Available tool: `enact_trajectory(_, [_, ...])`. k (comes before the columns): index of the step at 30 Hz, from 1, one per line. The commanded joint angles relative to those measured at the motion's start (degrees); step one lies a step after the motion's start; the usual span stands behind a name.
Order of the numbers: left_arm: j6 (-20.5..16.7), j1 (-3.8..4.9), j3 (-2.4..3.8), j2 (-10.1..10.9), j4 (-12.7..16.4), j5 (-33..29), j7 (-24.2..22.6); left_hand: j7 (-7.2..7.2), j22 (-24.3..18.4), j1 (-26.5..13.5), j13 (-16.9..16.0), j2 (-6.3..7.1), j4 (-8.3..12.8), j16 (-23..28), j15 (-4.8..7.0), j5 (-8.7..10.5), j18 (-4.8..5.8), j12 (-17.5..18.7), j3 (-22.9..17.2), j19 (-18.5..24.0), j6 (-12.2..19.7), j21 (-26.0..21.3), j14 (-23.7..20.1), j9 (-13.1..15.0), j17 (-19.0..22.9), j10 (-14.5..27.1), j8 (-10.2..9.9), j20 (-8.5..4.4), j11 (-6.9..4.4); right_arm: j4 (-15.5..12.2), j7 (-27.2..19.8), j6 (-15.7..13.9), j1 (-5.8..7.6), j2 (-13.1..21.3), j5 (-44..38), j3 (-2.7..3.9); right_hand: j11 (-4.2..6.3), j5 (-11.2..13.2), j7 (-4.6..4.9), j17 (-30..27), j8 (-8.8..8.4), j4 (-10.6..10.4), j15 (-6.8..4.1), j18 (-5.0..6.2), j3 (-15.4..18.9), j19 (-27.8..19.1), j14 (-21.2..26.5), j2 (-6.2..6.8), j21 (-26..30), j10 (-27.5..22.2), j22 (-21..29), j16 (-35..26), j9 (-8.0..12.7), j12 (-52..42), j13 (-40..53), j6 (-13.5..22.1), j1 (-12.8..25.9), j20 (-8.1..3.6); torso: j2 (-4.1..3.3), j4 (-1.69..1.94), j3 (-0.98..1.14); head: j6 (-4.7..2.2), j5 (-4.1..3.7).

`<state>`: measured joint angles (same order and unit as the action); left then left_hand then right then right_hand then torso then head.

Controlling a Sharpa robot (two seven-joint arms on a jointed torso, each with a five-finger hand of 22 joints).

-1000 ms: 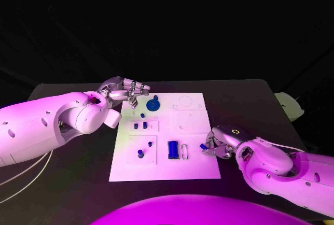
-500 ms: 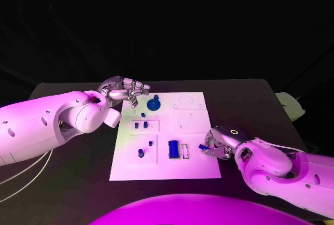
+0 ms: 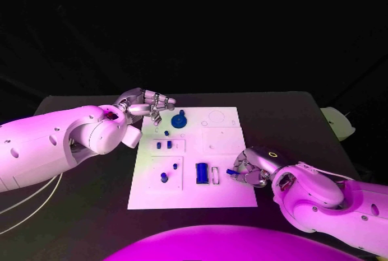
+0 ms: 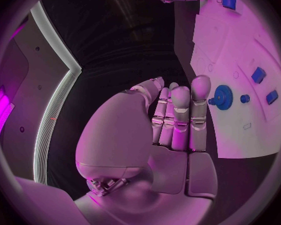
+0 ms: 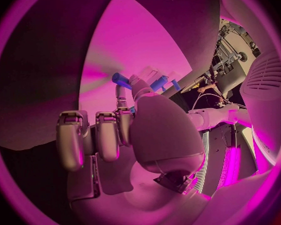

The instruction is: Assemble the parts on the task board

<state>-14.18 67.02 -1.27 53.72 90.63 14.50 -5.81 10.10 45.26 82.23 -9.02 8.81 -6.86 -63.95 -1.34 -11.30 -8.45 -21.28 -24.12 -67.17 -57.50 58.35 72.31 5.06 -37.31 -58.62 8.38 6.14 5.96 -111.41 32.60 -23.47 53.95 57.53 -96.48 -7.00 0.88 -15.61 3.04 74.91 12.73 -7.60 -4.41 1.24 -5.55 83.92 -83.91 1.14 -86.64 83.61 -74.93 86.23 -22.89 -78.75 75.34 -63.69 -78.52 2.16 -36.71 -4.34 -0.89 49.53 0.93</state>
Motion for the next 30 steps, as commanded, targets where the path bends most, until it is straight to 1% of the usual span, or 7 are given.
enact_trajectory(1, [0.68, 0.05, 0.04, -0.14, 0.22, -0.08, -0.1, 0.04, 0.23, -0.01, -0.09, -0.57, 0.13, -0.41, 0.01, -0.12, -0.93, -0.18, 0.16, -0.05, 0.29, 0.03, -0.22, -0.05, -0.26, 0.33, 0.24, 0.25, 0.01, -0.35, 0.55, -3.43, 0.05, -0.22, 3.57, 0.0, 0.43, -0.54, -0.13, 8.1, 0.22, 0.01, -0.34, -0.59, -0.73, 4.88, -4.65, -1.14, -0.39, -0.08, -14.22, 0.26, -0.16, 0.22, 4.99, -0.16, -1.17, -0.46, 0.03, -0.03, -0.07, 0.04, 0.1])
enact_trajectory(3, [0.78, 0.05, 0.04, -0.11, 0.26, -0.03, -0.08, 0.04, 0.3, -0.01, -0.09, -0.57, 0.14, -0.44, 0.01, -0.12, -0.92, -0.18, 0.16, -0.09, 0.29, 0.08, -0.2, -0.05, -0.31, 0.32, 0.24, 0.25, 0.01, -0.43, 0.61, -3.72, 0.08, -0.45, 4.18, 0.02, 0.43, -0.62, -0.12, 8.14, 0.23, 0.0, -0.34, -0.59, -1.12, 4.87, -4.66, -1.1, -0.36, -0.08, -14.21, 0.28, -0.17, 0.25, 4.98, -0.16, -1.08, -0.47, -0.02, 0.05, 0.0, 0.06, 0.04])
enact_trajectory(8, [0.98, 0.05, 0.04, -0.07, 0.28, 0.02, -0.2, 0.04, 0.27, 0.0, -0.11, -0.54, 0.16, -0.43, 0.01, -0.11, -0.93, -0.21, 0.17, -0.08, 0.3, 0.06, -0.21, -0.05, -0.26, 0.32, 0.25, 0.25, 0.0, -0.27, 0.67, -4.01, 0.09, -1.35, 5.78, 0.02, 0.41, -0.64, -0.11, 8.14, 0.24, -0.05, -0.34, -0.59, -1.53, 4.87, -4.66, -1.03, -0.37, -0.04, -14.21, 0.28, -0.18, 0.23, 5.01, -0.15, -0.9, -0.47, 0.01, -0.02, -0.04, 0.07, 0.02])
enact_trajectory(16, [1.19, 0.05, 0.04, -0.19, 0.37, 0.06, -0.28, 0.04, 0.27, 0.0, -0.11, -0.54, 0.16, -0.43, 0.01, -0.11, -0.93, -0.21, 0.17, -0.08, 0.3, 0.06, -0.21, -0.05, -0.26, 0.32, 0.25, 0.25, 0.0, 0.94, 0.75, -3.78, -0.33, -4.2, 9.11, -0.01, 0.45, -0.59, -0.19, 8.19, 0.5, -0.48, -0.35, -0.58, -2.73, 4.86, -4.67, -0.13, -0.33, 0.18, -14.2, 0.31, -0.31, 0.06, 5.19, -0.48, 0.39, -0.47, -0.07, 0.01, 0.02, 0.11, 0.29])
enact_trajectory(23, [1.29, 0.05, 0.04, -0.3, 0.41, 0.2, -0.26, 0.04, 0.27, 0.0, -0.11, -0.54, 0.16, -0.43, 0.01, -0.11, -0.93, -0.21, 0.17, -0.08, 0.3, 0.06, -0.21, -0.05, -0.26, 0.32, 0.25, 0.25, 0.0, 1.84, 0.83, -3.41, -0.48, -5.71, 10.53, -0.02, 0.52, -0.58, -0.28, 8.23, 0.87, -2.13, -0.4, -0.59, -3.84, 4.88, -4.68, 0.54, -0.36, 0.38, -14.21, 0.33, -0.49, -0.02, 5.29, -0.89, 3.23, -0.51, -0.09, 0.04, 0.0, 0.19, 0.37])
enact_trajectory(26, [1.3, 0.05, 0.04, -0.33, 0.41, 0.22, -0.25, 0.04, 0.27, 0.0, -0.11, -0.54, 0.16, -0.43, 0.01, -0.11, -0.93, -0.21, 0.17, -0.08, 0.3, 0.06, -0.21, -0.05, -0.26, 0.32, 0.25, 0.25, 0.0, 2.21, 0.87, -2.8, -0.49, -6.14, 10.85, -0.02, 0.55, -0.61, -0.33, 8.27, 1.01, -2.86, -0.43, -0.59, -4.15, 4.88, -4.69, 0.81, -0.39, 0.49, -14.21, 0.35, -0.56, -0.12, 5.4, -1.03, 4.38, -0.53, -0.03, -0.05, 0.0, 0.26, 0.5])
enact_trajectory(30, [1.36, 0.06, 0.04, -0.35, 0.45, 0.27, -0.13, 0.05, 0.18, -0.01, -0.12, -0.49, 0.17, -0.41, 0.01, -0.09, -0.94, -0.27, 0.21, -0.05, 0.33, 0.0, -0.23, -0.06, -0.19, 0.35, 0.26, 0.25, 0.01, 2.69, 0.91, -1.51, -0.5, -6.53, 11.12, -0.02, 0.6, -0.61, -0.4, 8.3, 1.19, -3.48, -0.47, -0.58, -4.51, 4.86, -4.7, 0.97, -0.33, 0.61, -14.2, 0.37, -0.65, -0.26, 5.53, -1.23, 5.29, -0.56, -0.07, -0.01, 0.01, 0.26, 0.52])
